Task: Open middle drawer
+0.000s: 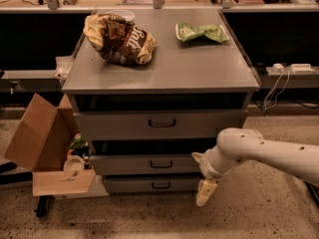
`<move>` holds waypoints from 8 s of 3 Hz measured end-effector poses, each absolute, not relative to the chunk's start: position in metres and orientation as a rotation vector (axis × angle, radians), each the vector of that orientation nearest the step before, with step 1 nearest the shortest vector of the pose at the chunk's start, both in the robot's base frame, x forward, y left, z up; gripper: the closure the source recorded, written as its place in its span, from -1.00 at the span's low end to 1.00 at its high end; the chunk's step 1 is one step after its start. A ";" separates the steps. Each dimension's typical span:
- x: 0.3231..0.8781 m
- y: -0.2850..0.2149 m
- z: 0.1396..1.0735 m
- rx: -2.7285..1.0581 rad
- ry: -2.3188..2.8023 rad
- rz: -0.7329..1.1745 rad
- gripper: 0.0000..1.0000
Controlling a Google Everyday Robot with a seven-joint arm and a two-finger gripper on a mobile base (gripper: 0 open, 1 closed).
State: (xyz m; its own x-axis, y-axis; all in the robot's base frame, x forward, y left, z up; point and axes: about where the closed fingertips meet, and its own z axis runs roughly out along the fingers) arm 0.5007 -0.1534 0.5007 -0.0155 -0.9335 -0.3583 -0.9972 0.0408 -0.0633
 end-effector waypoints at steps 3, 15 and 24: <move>0.584 -0.154 0.427 -2.021 1.868 0.159 -1.00; 0.599 -0.140 0.405 -2.076 1.867 0.215 -1.00; 0.475 -0.120 0.416 -2.157 1.872 0.453 1.00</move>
Offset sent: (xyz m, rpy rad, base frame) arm 0.0876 -0.0073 -0.0677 -0.0193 -0.2090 0.0815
